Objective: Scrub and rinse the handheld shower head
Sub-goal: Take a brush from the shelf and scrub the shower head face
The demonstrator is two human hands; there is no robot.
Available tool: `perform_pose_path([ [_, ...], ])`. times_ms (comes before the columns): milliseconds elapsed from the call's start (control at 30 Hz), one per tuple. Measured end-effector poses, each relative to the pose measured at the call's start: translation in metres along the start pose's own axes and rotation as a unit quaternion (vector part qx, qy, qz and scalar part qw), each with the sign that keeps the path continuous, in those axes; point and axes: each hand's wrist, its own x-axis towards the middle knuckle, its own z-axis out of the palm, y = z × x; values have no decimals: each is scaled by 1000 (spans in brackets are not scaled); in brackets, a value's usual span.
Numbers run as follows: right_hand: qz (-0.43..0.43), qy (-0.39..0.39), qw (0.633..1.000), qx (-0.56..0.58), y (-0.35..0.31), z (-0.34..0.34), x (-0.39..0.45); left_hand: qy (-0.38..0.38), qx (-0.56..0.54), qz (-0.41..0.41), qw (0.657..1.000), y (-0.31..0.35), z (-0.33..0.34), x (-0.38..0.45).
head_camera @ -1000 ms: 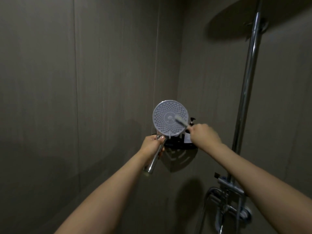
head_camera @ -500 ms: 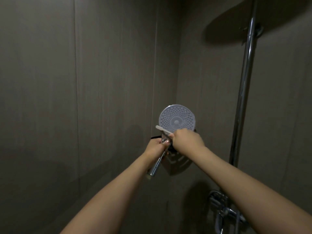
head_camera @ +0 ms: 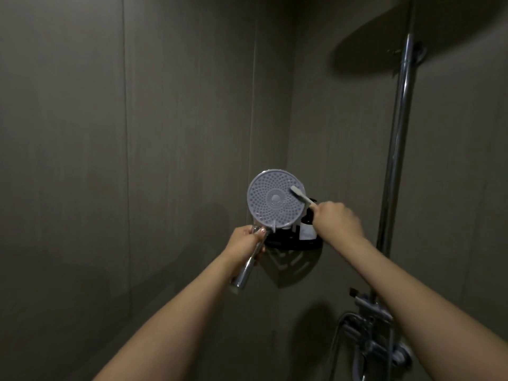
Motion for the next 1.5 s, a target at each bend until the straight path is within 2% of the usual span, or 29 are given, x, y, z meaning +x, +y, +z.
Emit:
perform_pose_path([
  [100,-20,-38,999,2,1,5,-6,3,-6,-7,1000,-4,-2,-2],
  [267,-4,-53,998,46,9,1,-5,-9,-9,-11,1000,-8,-1,-6],
  [400,-12,-46,998,32,9,0,-5,-19,0,-7,1000,-8,4,-7],
  [500,-2,-82,995,60,8,-2,-5,-27,7,-14,1000,-9,7,-7],
  [600,14,-46,997,59,10,-3,-3,-34,-4,-16,999,-13,12,-7],
  [700,5,-79,995,62,8,0,-5,-37,-7,-19,999,-16,15,-8],
  [833,19,-41,997,59,14,-5,3,-42,-9,-22,999,-18,16,-8],
  [1000,6,-50,998,35,18,-2,3,-44,5,-24,999,-18,15,-8],
  [1100,-9,-86,995,44,14,2,1,-45,2,-23,999,-19,15,-8],
  [1200,-5,-58,997,55,13,4,-1,-46,1,-21,999,-15,16,-7],
  [1300,-16,-118,991,68,7,9,-5,-39,-5,-19,999,-12,14,-6],
  [1400,-14,-58,997,52,4,10,-4,-39,0,-16,999,-11,14,-7],
  [1500,3,-73,994,80,-2,8,-6,-34,8,-11,999,-11,13,-7],
])
